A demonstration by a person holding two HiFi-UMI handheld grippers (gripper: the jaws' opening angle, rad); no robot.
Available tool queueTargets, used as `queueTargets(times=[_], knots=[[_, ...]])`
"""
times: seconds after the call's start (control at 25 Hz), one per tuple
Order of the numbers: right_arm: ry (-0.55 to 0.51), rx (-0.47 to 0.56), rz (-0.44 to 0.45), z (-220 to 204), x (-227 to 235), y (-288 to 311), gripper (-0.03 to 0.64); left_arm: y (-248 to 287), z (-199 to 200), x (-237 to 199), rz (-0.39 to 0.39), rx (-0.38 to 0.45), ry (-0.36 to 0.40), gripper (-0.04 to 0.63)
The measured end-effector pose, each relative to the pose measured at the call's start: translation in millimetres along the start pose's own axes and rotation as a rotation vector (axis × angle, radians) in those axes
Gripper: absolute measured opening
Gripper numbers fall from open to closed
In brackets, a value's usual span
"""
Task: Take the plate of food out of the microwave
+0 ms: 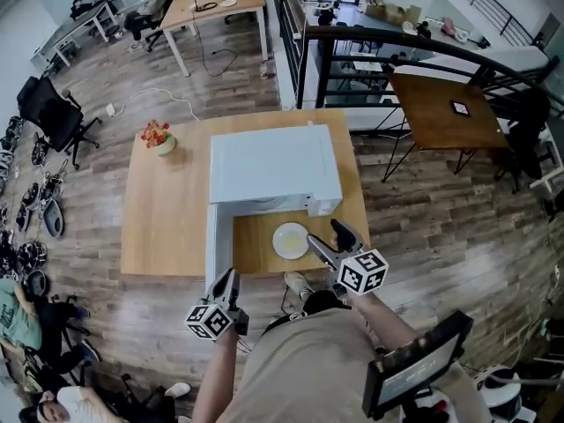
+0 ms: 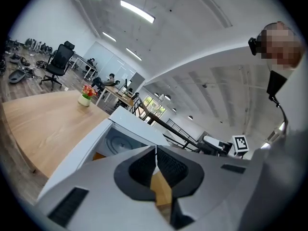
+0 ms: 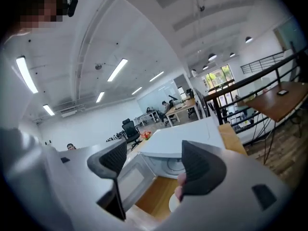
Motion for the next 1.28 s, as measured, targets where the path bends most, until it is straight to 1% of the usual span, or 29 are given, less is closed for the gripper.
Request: queueTargets(times=[0.08,0.16,0.28,0.32,0.4,0.44,0.52,0.64,0.84,0.96,1.08,1.28], knots=[[-0.018,0.063,-0.028,16.1,-18.6,-18.9,0.347,-20.0,9.1,3.0,-0.03,0.01,0.009,0.002],[-0.058,0.109,-0.048,24.6,-38.4,-37.3,0.347,-39.0,19.0,5.6,-0.063,0.036,0.012,0.002],[-0.155,0.153,-0.088,25.9,-65.2,-66.7,0.345,-61.8,23.5,5.3,-0.119,0.066,-0.003,0.002],[-0.19,0.165,-0.109,25.0,-72.4,-77.6,0.322,-66.8,22.1,5.4,-0.141,0.065,-0.007,0.002],[-0.248,0.186,-0.153,20.7,-85.6,-101.0,0.285,-74.5,15.5,6.8,-0.18,0.045,0.002,0.002],[-0.267,0.195,-0.171,17.0,-92.0,-112.8,0.278,-77.7,10.9,7.2,-0.196,0.028,0.012,0.002],[-0.294,0.207,-0.202,7.2,-102.6,-136.1,0.278,-82.0,-0.9,8.4,-0.224,-0.008,0.031,0.002],[-0.334,0.199,-0.258,-9.3,-108.0,-168.7,0.278,-80.3,-25.4,14.4,-0.266,-0.061,0.025,0.002],[-0.303,0.175,-0.337,-38.9,-98.7,-201.3,0.278,-79.1,-60.4,40.2,-0.344,-0.146,0.013,0.002],[-0.281,0.162,-0.35,-52.5,-94.3,-205.7,0.278,-83.3,-70.0,41.8,-0.343,-0.166,0.002,0.002],[-0.262,0.139,-0.358,-61.3,-86.9,-205.8,0.278,-83.3,-71.5,43.0,-0.327,-0.158,-0.016,0.002],[-0.26,0.097,-0.3,-75.0,-83.9,-182.5,0.278,-91.0,-67.9,40.3,-0.286,-0.125,-0.017,0.002]])
Point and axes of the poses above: the fingertips, and each gripper's own axes: y forward along the fingers, x to its right, z out of its top, the point moved 3 cm from there along -y, backward along the fingers, and after that the axes turned 5 degrees about -z, right-handed, at the moved point
